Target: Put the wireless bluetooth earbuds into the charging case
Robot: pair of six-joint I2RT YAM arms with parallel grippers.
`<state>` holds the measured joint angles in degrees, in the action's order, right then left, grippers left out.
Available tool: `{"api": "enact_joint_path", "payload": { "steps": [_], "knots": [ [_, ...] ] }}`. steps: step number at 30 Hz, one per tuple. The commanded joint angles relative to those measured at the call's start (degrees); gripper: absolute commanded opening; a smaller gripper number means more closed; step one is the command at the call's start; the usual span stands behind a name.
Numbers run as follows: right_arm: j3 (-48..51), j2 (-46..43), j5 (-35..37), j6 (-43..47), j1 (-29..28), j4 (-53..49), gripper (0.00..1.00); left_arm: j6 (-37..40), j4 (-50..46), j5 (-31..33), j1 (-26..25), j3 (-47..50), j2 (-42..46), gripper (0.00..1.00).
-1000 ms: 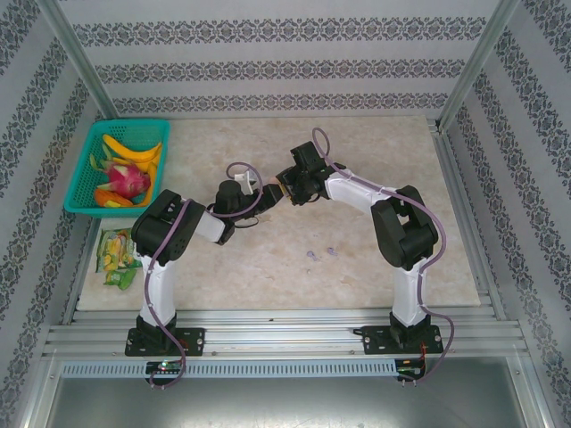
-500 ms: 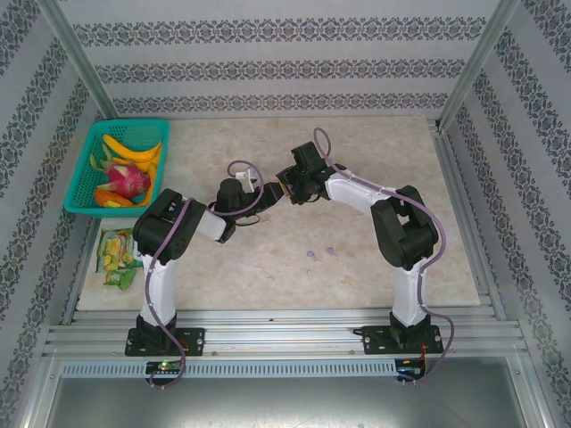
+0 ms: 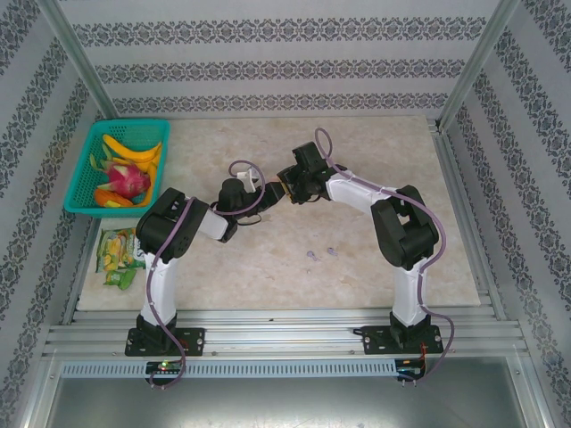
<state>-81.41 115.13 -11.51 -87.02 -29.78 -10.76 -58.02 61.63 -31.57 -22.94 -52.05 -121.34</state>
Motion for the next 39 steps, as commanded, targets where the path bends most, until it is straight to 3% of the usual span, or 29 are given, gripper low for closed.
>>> {"api": "enact_joint_path", "payload": {
  "steps": [1,19,24,29,39],
  "knots": [
    [1.64,0.18,-1.59,-1.51,-0.98,0.86,0.50,-1.86,5.35,3.17,-0.88,-0.99,-1.02,0.52],
    [2.77,0.00,-1.98,-2.36,-1.07,1.97,0.49,-4.24,7.96,6.68,-0.88,-0.78,-1.57,0.29],
    [2.83,-0.09,-1.96,-2.51,-1.05,2.06,0.50,-4.71,8.77,7.51,-0.99,-0.60,-1.80,0.28],
    [2.88,-0.17,-1.86,-3.13,-1.15,2.08,0.50,-5.34,10.13,9.14,-1.40,-0.59,-2.24,0.44],
    [4.14,-0.87,-1.90,-4.20,-1.25,2.41,0.50,-6.47,12.67,11.68,-2.02,-1.21,-3.08,0.33]
  ]
}}
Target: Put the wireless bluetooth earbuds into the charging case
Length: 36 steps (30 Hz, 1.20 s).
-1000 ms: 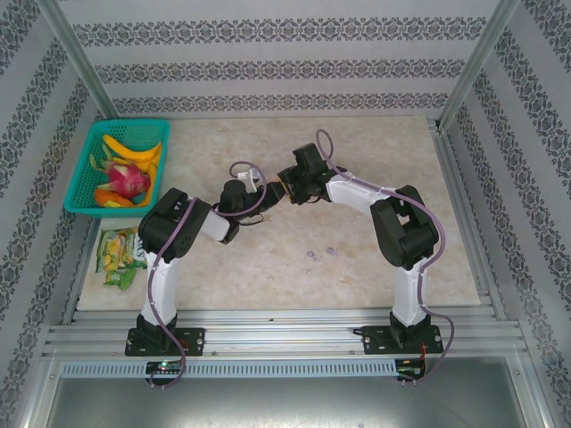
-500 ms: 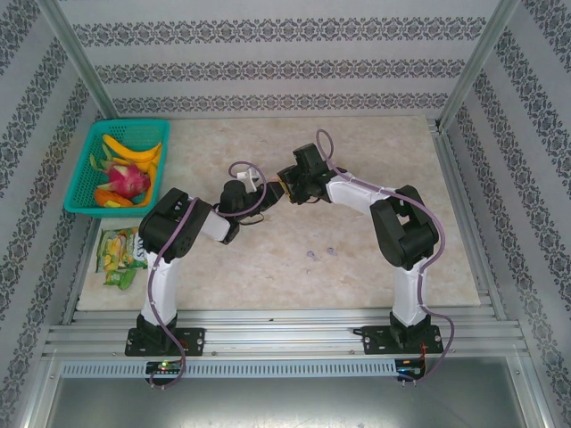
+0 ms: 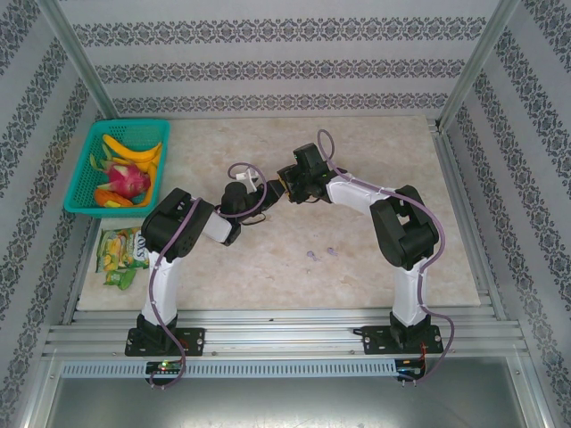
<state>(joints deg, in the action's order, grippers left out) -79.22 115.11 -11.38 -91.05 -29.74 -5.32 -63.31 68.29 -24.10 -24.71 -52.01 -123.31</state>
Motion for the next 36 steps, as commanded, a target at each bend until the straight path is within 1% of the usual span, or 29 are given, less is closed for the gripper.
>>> {"api": "enact_joint_path", "payload": {
  "steps": [1,4,12,15,16,20,22,26,30,33,36],
  "knots": [
    [2.27,-0.98,-1.98,-0.42,-1.28,-2.80,0.50,-1.41,6.21,4.40,-0.35,-1.35,-1.18,0.32],
    [2.84,-1.29,-1.92,-0.72,-1.20,-2.50,0.50,-1.88,6.98,5.17,-0.58,-1.59,-1.31,0.30],
    [3.48,-2.08,-2.22,-0.62,-1.03,-2.04,0.50,-2.83,7.45,5.16,-0.79,-1.61,-1.45,0.17],
    [4.02,-2.74,-2.12,-0.51,-0.55,-1.54,0.55,-3.22,7.47,4.81,-0.79,-1.39,-1.45,0.16],
    [4.20,-3.06,-2.18,-0.38,-0.26,-1.09,0.57,-3.44,7.47,4.65,-0.78,-1.21,-1.35,0.14],
    [4.64,-4.50,-2.65,0.98,1.35,-0.22,0.69,-3.77,6.41,3.44,-0.78,-0.81,-0.76,0.14],
    [5.10,-6.08,-2.77,2.69,2.66,0.10,0.71,-3.74,4.99,1.98,-0.61,-0.91,-0.16,0.13],
    [7.65,-10.85,-3.07,9.60,5.99,-0.33,0.75,-2.41,-0.13,-4.16,0.60,-1.74,1.58,0.12],
    [12.47,-15.43,-5.47,20.78,9.75,1.86,0.75,-0.17,-5.32,-12.67,3.14,-3.12,3.70,0.10],
    [17.24,-18.79,-8.91,30.61,12.34,6.84,0.75,1.87,-9.10,-18.55,4.94,-4.33,5.85,0.09],
    [21.50,-22.08,-14.37,39.87,13.68,12.66,0.74,5.83,-15.43,-23.10,6.07,-5.87,8.91,0.09]
  ]
}}
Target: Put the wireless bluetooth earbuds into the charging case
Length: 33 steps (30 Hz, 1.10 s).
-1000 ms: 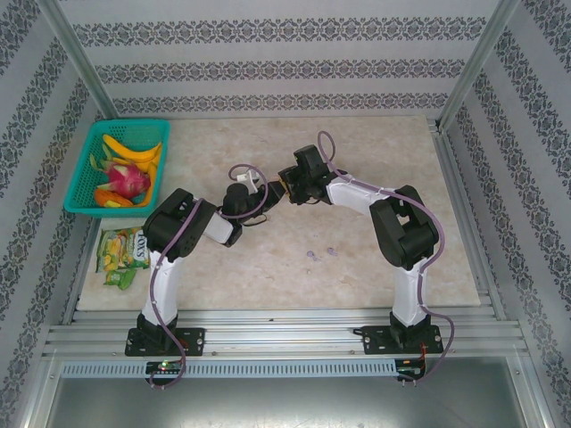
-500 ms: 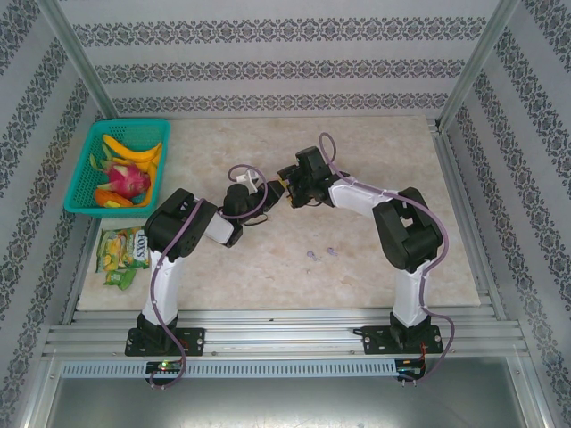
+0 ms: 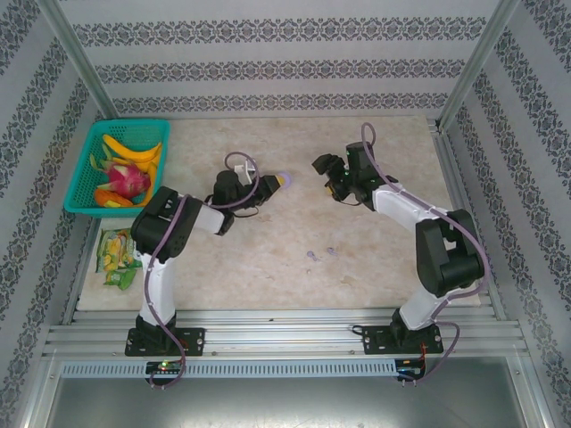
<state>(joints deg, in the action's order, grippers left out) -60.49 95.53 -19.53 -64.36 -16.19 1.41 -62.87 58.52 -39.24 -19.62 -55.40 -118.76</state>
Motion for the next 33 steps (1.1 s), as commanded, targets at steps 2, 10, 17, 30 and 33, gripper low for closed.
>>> {"api": "enact_joint_path", "payload": {
  "steps": [2,10,17,30,33],
  "knots": [
    [4.50,-4.32,-10.41,19.30,0.24,8.14,0.73,9.17,-11.82,-10.64,1.46,-3.91,6.80,0.09],
    [7.65,-6.45,-19.80,26.15,-0.74,14.24,0.72,19.19,-27.63,-16.75,1.76,-7.51,12.71,0.08],
    [7.02,-4.57,-20.35,25.79,-3.34,17.44,0.70,20.58,-31.12,-18.38,1.71,-8.30,14.89,0.07],
    [4.96,1.18,-19.76,22.67,-3.74,20.76,0.66,21.81,-33.39,-19.36,1.77,-8.62,16.62,0.05],
    [5.80,2.09,-19.29,21.59,-3.07,21.99,0.65,21.56,-32.75,-19.72,1.76,-8.24,16.97,0.04]
  ]
}}
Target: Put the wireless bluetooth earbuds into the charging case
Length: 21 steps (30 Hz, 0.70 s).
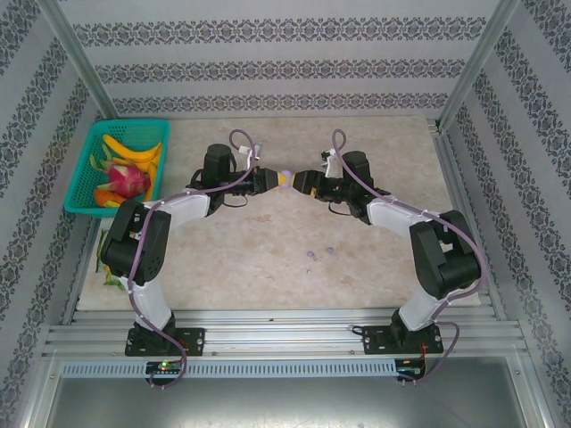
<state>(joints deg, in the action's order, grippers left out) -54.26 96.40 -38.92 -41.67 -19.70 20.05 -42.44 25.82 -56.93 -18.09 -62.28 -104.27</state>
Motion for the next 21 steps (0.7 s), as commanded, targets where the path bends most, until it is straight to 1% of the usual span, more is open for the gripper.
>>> {"api": "enact_joint_path", "payload": {
  "steps": [1,7,12,16,21],
  "knots": [
    [0.07,1.58,0.15,-1.70,0.81,4.15,0.64,1.08,0.09,-2.19,0.21,-1.40,2.59,0.03],
    [2.80,4.32,0.44,-6.88,3.27,10.67,0.61,0.52,1.00,-2.92,0.13,-1.42,3.63,0.02],
    [3.03,5.57,-0.11,-8.77,3.47,12.22,0.60,0.50,1.04,-2.93,0.15,-1.73,4.15,0.01],
    [4.99,2.94,-0.03,-9.25,4.42,12.96,0.59,1.04,0.28,-2.42,0.11,-1.91,3.83,0.01],
    [6.43,-3.60,-0.76,-8.54,4.82,11.23,0.59,0.80,1.05,-2.49,0.14,-1.79,2.43,0.01]
  ]
}}
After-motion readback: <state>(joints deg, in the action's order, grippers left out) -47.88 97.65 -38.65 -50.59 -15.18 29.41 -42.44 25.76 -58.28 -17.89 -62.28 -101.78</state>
